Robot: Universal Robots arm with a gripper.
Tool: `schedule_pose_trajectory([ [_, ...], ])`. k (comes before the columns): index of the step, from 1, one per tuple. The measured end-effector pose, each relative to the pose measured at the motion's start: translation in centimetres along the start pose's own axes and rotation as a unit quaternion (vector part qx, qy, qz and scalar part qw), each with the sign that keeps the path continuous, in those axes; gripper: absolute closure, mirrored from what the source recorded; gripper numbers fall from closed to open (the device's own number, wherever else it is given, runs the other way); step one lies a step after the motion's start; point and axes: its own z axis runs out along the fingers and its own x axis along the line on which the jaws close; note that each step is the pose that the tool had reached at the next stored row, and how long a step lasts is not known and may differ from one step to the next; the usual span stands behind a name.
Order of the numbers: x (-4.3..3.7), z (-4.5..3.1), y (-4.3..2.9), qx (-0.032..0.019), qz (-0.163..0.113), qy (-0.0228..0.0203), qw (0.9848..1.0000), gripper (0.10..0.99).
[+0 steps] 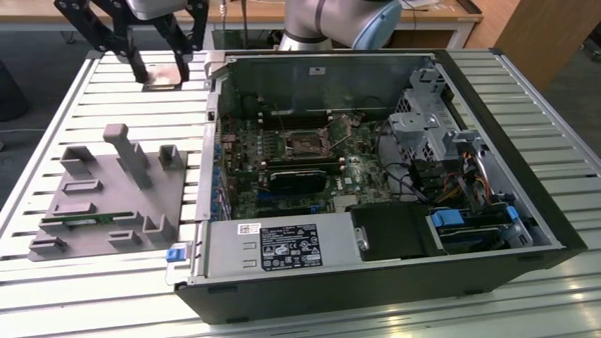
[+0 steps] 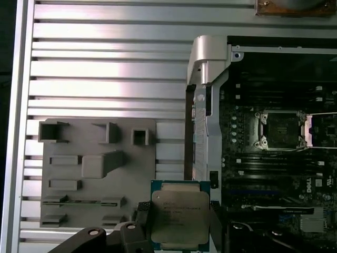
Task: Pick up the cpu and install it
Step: 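Pick up the cpu and move it towards the insertion slot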
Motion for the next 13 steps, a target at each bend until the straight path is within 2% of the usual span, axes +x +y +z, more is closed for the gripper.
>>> schedule_pose_trajectory([
  [13, -4.7, 0.26, 0.29, 0.0, 0.0, -0.0016, 1.0, 0.553],
])
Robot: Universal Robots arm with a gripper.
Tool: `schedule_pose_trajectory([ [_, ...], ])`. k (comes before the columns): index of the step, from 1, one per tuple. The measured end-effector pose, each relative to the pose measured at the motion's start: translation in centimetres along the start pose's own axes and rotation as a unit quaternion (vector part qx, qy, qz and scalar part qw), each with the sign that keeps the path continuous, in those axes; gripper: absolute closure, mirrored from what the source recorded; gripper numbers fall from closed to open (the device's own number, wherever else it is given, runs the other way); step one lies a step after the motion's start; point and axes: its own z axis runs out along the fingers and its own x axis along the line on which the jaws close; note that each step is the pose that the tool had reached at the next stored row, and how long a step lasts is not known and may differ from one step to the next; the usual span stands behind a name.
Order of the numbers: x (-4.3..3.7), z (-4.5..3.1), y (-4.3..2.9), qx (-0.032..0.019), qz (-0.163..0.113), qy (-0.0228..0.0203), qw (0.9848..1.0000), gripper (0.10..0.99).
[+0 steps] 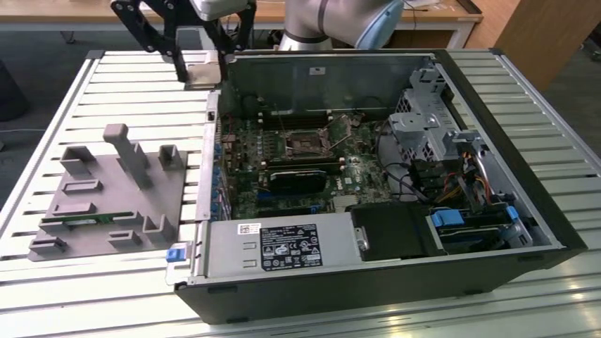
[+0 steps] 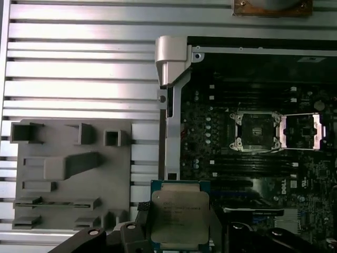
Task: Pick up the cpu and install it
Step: 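Pick up the cpu and move it towards the insertion slot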
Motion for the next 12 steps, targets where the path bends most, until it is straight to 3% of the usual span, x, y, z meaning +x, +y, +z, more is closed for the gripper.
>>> schedule_pose_trajectory([
  [8, -2.74, 0.37, 0.67, 0.0, 0.0, -0.0013, 1.0, 0.553],
  [12, -4.03, 0.66, 1.4, 0.0, 0.0, -0.0013, 1.0, 0.553],
])
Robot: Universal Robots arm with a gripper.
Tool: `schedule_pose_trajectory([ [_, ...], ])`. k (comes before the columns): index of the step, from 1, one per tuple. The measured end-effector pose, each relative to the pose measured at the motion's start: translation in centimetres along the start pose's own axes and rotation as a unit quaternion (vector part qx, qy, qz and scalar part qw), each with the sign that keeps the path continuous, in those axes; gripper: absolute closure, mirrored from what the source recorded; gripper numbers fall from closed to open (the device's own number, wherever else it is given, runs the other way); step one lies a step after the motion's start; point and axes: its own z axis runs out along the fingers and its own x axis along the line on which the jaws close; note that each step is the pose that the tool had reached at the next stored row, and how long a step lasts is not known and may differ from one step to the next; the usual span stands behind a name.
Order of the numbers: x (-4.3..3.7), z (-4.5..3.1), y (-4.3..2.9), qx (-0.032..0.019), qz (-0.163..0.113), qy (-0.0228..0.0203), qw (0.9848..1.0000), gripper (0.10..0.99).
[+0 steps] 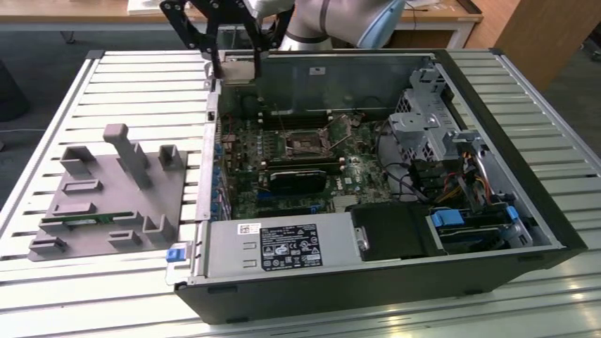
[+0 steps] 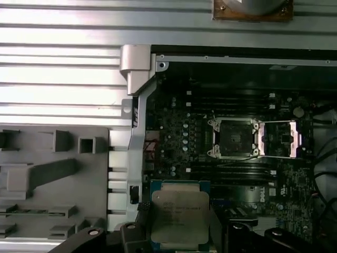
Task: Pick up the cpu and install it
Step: 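Pick up the cpu and move it towards the insertion slot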
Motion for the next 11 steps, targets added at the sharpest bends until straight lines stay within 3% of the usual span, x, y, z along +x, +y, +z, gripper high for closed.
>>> schedule_pose_trajectory([
  [4, -1.45, 0.32, 0.61, 0.0, 0.0, 0.0, 1.0, 0.553],
  [11, -4.25, 0.68, 0.98, 0.0, 0.0, -0.0001, 1.0, 0.553],
])
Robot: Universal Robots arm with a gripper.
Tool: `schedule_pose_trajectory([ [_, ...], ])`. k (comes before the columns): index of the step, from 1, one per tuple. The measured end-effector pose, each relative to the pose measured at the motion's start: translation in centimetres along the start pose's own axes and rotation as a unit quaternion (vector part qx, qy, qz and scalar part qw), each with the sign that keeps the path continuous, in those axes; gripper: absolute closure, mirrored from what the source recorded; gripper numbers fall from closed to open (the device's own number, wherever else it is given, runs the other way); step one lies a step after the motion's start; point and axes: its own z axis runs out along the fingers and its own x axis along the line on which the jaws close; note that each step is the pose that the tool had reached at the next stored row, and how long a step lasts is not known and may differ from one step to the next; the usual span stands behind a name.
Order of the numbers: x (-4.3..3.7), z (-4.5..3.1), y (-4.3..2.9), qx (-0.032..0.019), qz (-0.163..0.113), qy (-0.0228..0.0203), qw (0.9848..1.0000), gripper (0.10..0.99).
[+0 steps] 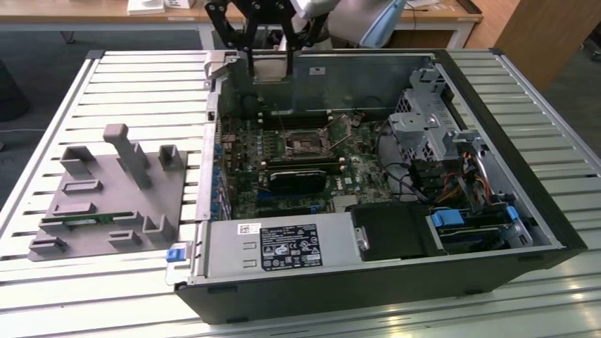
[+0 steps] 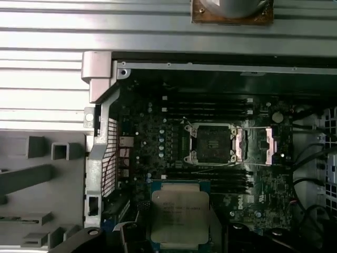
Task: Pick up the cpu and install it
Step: 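Pick up the cpu and move it towards the insertion slot, then place the cpu into insertion slot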
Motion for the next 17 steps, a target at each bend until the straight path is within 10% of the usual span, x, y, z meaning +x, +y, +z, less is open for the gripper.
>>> schedule_pose_trajectory([
  [12, -4.62, 0.37, 0.42, 0.0001, 0.0, -0.0004, 1.0, 0.553],
  [17, -5.29, 0.39, 0.42, 0.001, 0.005, -0.0009, 1.0, 0.553],
])
